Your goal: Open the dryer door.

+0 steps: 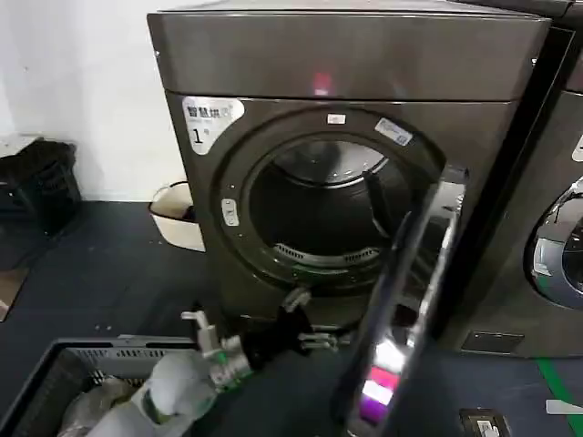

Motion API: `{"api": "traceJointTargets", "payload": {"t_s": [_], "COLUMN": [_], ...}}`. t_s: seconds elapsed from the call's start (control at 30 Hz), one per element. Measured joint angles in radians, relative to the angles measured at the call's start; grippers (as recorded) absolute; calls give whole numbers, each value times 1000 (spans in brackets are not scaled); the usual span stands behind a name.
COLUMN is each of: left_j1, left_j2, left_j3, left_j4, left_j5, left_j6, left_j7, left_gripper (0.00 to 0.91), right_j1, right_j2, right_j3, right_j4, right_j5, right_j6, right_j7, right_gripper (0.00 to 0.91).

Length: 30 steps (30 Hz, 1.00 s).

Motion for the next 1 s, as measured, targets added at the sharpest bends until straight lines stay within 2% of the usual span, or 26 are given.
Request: {"api": "traceJointTargets", "payload": {"t_s": [0.1,0.27,0.6,0.73,1.0], "left_j1": [-30,-107,-283,-347,-414], "left_j2": [-16,-42,-129,-160,-252], "left_j3": [54,153,343,411,492], "left_j4": [8,38,137,184,265], "left_j5": [-12,-13,-59,-53,-10], "left_j6": [0,-3,-9,-22,-27], "left_j7": [-16,-42,-74,-90,-119], "left_gripper": [907,907,907,907,907], "right_j1": [-21,-54,-112,-136,-163], "right_j2": [3,14,2,12,14], "right_j3": [35,71,165,207,259], "right_j4": [-5,9,33,52,41], "right_j5": [-87,-155,-169,-217,-229], "right_j6": [-6,-27,-81,-121,-107], "right_j7": [98,188,238,236,233], "right_gripper": [907,907,907,907,907]}}
